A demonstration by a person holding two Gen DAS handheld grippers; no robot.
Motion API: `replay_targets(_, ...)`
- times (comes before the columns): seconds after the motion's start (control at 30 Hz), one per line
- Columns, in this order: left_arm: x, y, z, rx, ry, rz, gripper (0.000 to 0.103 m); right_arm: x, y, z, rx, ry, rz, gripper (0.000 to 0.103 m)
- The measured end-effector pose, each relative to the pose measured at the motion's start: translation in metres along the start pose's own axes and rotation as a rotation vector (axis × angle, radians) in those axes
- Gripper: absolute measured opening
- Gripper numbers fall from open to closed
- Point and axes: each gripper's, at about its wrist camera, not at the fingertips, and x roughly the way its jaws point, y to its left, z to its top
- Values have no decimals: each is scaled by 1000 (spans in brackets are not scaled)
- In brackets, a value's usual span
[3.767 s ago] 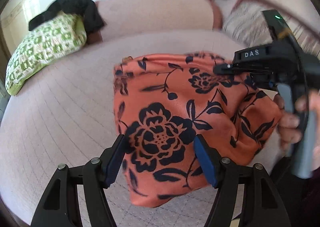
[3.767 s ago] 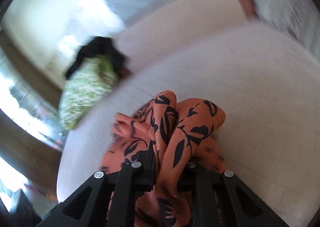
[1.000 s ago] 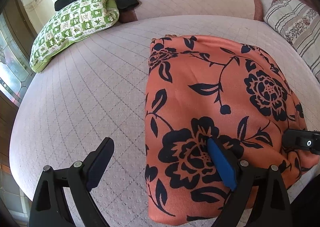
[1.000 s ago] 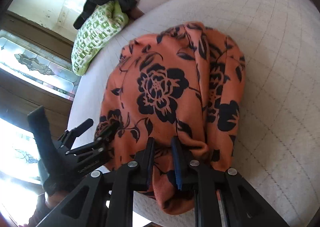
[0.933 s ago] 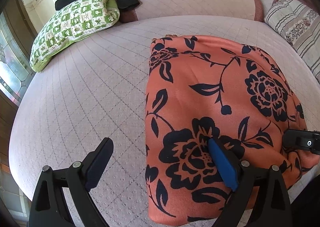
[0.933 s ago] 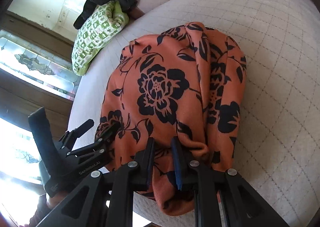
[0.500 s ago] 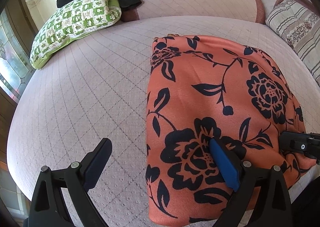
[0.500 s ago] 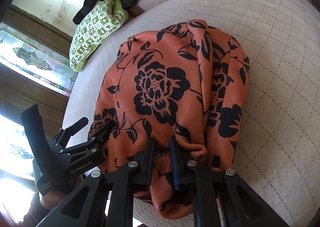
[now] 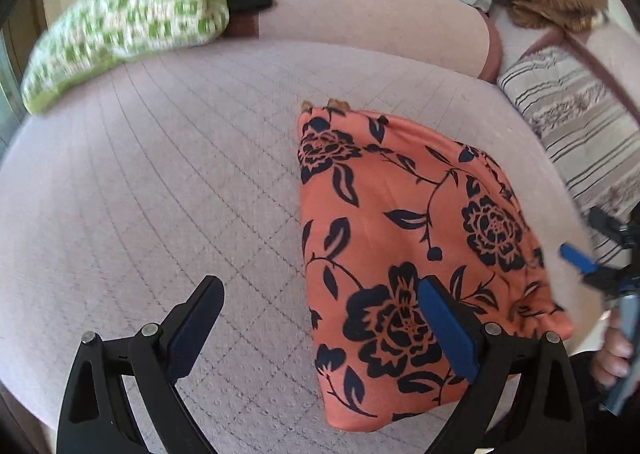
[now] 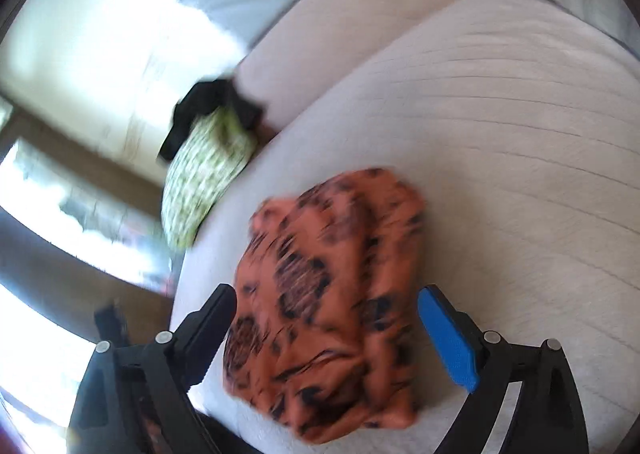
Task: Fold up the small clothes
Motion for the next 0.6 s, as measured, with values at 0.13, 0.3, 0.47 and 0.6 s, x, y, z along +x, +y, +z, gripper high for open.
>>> replay_targets(0.13,21,19,8,-41,100,-125,98,18,-36,6,178,92,34,94)
replay_targets(0.3,46,28,4,-60,166,-278,97,47,-42,5,216,195,62,94)
replay_targets(0.47,64,29,0,-91,194,-395,97,73,-35,-2,161,266,47,94)
replay_targets(0.6,67,16,0,-71,191,-442,97,89,-23,-6,128,276,39,94)
